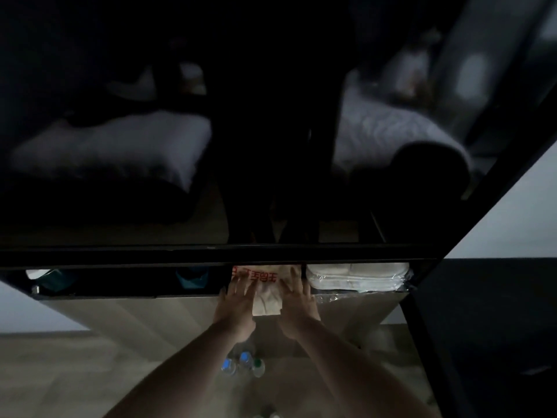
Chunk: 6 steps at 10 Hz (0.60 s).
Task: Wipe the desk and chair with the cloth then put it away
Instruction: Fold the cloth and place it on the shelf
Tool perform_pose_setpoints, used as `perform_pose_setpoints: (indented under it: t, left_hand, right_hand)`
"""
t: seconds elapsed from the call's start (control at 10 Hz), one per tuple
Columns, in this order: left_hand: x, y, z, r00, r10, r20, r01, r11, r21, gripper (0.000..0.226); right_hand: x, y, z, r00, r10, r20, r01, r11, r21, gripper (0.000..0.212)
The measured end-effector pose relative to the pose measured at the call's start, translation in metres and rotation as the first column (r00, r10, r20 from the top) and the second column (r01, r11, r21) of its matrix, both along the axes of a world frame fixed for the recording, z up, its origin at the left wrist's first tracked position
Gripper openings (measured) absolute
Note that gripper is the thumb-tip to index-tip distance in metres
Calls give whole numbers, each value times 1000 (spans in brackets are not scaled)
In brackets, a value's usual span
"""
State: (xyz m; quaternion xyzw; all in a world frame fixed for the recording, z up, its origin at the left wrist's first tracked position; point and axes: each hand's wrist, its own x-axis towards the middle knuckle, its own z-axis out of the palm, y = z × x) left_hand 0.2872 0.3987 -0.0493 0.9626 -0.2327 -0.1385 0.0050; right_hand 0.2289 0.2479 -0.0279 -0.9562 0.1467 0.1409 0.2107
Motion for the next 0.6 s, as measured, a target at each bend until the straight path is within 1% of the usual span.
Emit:
perform_pose_setpoints:
  t: [0.1,0.2,0.3,0.4,0.5,0.6]
  left_hand:
    - [-3,-5,9,998,-37,-47,37,999,5,87]
    - [-1,-3,5,993,-62,-96,68,996,61,89]
    - [-7,-5,14,995,-36,-92,38,999,25,87]
    - [-23,-3,28,993,-56,-104,56,998,-4,82]
    - [-54,9,54,987,-113,-116,110,993,-32,75]
    - [-96,19,89,978,-181,-100,171,980,-99,72]
  right_hand:
    - [-9,3,-3,1000,28,-12,-28,1000,1,89]
    - [-18,-2,-4,996,49,-75,-47,999,28,88]
    - [-34,-10,5,999,22,-44,-20,998,52,87]
    - [-51,-16,17,1000,-6,-31,9,995,102,76]
    - [-89,-26,38,998,-9,63,0,991,137,69]
    - [-147,-32,88,981,65,181,-82,993,87,75]
